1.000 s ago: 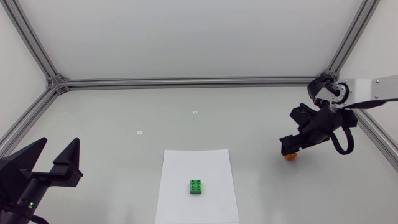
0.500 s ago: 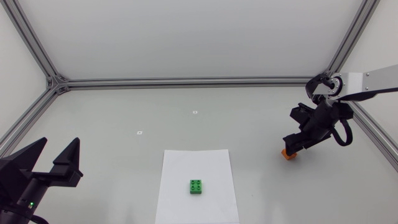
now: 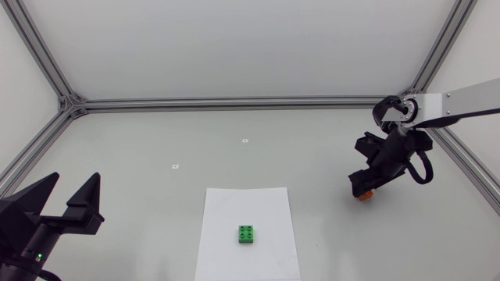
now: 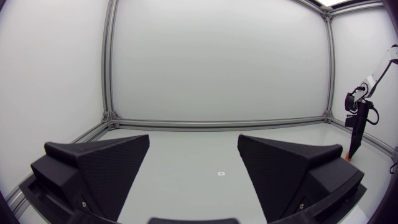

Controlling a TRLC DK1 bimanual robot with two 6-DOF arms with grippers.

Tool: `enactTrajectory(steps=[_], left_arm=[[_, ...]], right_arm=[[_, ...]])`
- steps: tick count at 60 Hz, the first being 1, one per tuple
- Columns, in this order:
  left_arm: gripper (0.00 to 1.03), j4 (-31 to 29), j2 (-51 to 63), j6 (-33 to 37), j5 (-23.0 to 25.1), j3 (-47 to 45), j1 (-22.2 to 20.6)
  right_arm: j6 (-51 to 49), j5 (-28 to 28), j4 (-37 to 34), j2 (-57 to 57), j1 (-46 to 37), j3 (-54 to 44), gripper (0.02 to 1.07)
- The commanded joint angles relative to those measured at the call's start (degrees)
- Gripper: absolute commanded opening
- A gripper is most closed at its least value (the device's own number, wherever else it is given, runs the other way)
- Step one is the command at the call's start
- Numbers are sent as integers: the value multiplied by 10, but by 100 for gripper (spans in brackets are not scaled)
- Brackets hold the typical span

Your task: Pick up the orange 2x2 brick with the right arm and stack it on top of the green 2x2 brick in the center

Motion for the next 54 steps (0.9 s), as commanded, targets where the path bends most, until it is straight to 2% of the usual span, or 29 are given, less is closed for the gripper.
enactTrajectory(steps=[1,9,22,24,49,51,54], left_arm=[[99,-8,-5,7,3,-23,1],[99,-8,-5,7,3,-23,1],[99,-8,-5,7,3,-23,1],[99,-8,-5,7,3,-23,1],[99,-8,-5,7,3,-23,1],[99,-8,-5,7,3,-23,1],[99,-8,-5,7,3,-23,1]], right_arm=[[9,-4,0,10,4,1,84],[9,-11,4,8,2,0,70],[9,-11,11,8,0,-5,66],[10,-15,12,7,-1,-5,61],[10,-13,17,8,3,-18,57],[9,-17,19,8,3,-19,53],[10,-17,22,9,2,-20,53]])
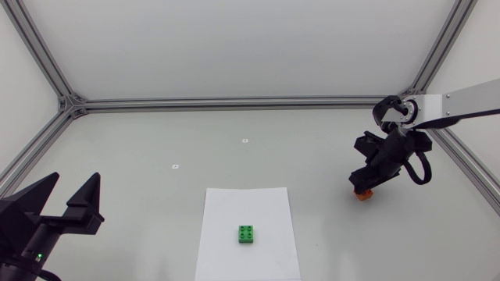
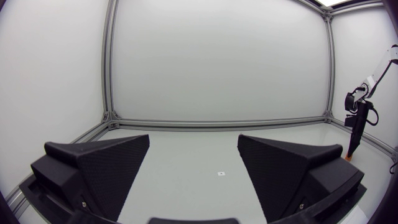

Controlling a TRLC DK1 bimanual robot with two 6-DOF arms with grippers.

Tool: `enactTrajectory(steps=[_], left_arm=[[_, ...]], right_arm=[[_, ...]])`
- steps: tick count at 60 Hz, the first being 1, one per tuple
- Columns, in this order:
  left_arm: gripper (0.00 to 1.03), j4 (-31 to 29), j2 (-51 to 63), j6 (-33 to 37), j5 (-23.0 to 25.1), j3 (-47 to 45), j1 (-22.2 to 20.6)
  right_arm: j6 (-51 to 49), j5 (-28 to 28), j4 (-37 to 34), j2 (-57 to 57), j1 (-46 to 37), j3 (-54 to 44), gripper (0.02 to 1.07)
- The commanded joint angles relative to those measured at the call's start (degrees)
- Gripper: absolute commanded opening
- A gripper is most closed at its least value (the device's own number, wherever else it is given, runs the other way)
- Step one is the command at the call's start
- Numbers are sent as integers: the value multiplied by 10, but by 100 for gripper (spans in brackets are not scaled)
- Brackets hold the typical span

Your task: Pick up the orange 2x2 brick with the right arm and stack it on top of the green 2x2 brick in the center

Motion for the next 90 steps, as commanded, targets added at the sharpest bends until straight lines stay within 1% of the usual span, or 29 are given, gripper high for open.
enactTrajectory(steps=[1,33,46,48,49,59,61,62,64,74,77,79,82,90], left_arm=[[99,-8,-5,7,2,-23,1],[99,-8,-5,7,2,-23,1],[99,-8,-5,7,3,-23,1],[99,-8,-5,7,2,-23,1],[99,-8,-5,7,2,-23,1],[99,-8,-5,7,2,-23,1],[99,-8,-5,7,2,-23,1],[99,-8,-5,7,2,-23,1],[99,-8,-5,7,2,-23,1],[99,-8,-5,7,2,-23,1],[99,-8,-5,7,2,-23,1],[99,-8,-5,7,3,-23,1],[99,-8,-5,7,2,-23,1],[99,-8,-5,7,2,-23,1]], right_arm=[[8,-4,7,9,3,-18,53],[3,2,9,5,-1,-25,52],[0,8,13,5,1,-30,50],[1,1,15,5,-1,-29,44],[0,1,15,5,-2,-29,43],[0,6,16,0,0,-30,42],[1,6,19,-2,0,-31,39],[1,2,22,-4,0,-30,34],[0,0,28,-10,-3,-30,31],[-1,3,18,-46,11,-40,30],[-5,1,7,-72,19,-47,29],[-11,-9,3,-86,25,-48,23],[-15,-17,-8,-113,37,-55,20],[-24,-13,-8,-174,71,-81,20]])
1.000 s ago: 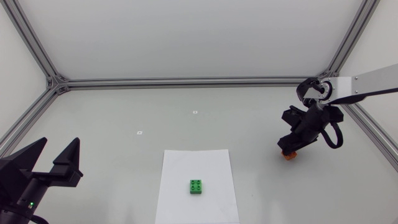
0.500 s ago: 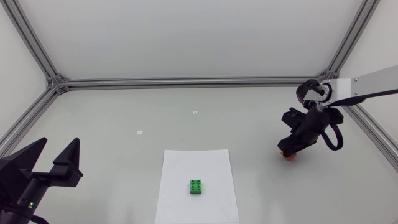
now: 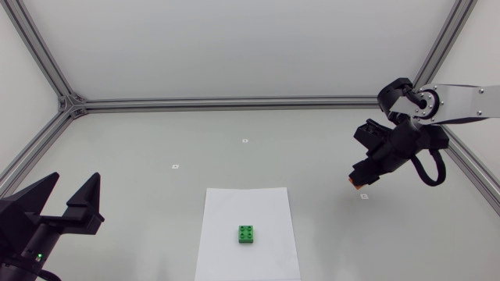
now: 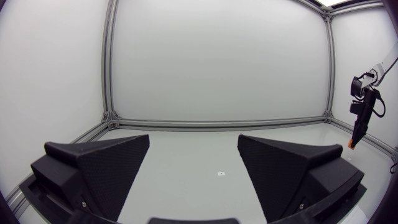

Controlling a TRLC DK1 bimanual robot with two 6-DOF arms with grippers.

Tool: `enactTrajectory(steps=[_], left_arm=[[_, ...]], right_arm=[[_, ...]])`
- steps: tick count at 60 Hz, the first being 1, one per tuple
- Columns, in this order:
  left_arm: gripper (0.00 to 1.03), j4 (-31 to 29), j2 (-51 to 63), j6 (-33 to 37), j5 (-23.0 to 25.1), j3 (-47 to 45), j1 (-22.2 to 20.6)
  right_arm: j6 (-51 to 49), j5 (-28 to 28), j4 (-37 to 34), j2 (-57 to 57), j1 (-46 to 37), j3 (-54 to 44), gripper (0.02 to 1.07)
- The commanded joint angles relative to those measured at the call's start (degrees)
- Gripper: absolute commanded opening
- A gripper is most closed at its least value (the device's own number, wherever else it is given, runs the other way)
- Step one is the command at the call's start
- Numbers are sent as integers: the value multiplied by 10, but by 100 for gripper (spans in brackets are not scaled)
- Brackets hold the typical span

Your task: Pick up the orange 2x2 brick with the right arm and stack it on top of the green 2x2 brick in the center

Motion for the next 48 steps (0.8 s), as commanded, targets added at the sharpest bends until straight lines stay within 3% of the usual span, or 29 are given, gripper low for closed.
enactTrajectory(steps=[1,25,48], left_arm=[[99,-8,-5,7,3,-23,1],[99,-8,-5,7,3,-23,1],[99,-8,-5,7,3,-23,1]], right_arm=[[-18,0,-13,-41,27,-31,20],[-26,41,-6,-156,222,-99,20],[17,71,-8,-140,438,-102,20]])
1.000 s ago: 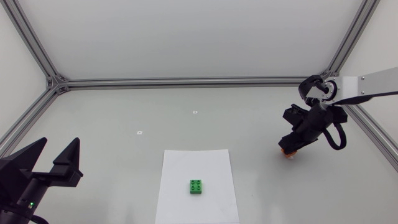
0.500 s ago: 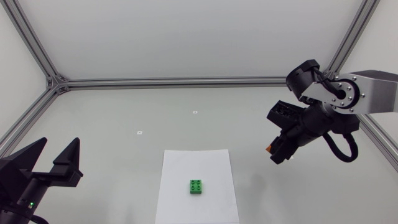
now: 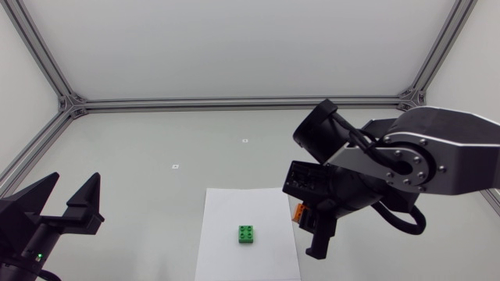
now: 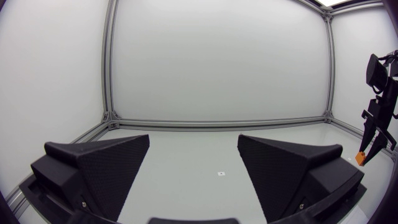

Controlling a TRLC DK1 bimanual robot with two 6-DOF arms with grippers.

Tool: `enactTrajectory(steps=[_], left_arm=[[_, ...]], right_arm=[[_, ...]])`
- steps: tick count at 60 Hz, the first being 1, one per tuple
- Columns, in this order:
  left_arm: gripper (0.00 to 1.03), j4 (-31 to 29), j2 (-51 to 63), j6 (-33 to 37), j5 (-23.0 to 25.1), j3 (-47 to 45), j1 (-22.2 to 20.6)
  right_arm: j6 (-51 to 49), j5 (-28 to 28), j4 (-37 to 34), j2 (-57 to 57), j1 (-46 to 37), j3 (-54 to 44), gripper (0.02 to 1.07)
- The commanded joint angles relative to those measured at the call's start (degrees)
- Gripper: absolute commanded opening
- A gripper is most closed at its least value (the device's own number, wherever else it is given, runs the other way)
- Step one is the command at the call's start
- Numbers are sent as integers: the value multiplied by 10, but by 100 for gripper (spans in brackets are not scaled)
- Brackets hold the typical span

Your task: Pick up the orange 2x2 brick with the right arm and stack it on top of the green 2x2 brick in the center

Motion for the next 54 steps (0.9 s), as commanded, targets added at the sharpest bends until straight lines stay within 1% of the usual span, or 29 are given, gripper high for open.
enactTrajectory(steps=[1,9,16,20,28,54], left_arm=[[99,-8,-5,8,2,-23,2],[99,-8,-5,8,2,-23,2],[99,-8,-5,8,2,-23,2],[99,-8,-5,8,2,-23,2],[99,-8,-5,8,2,-23,2],[99,-8,-5,8,2,-23,2]], right_arm=[[13,8,7,19,40,-18,20],[16,14,19,39,79,-8,20],[10,6,9,85,83,15,20],[-2,3,20,101,92,19,20],[-15,-5,20,135,103,44,20],[-80,-7,35,208,116,110,20]])
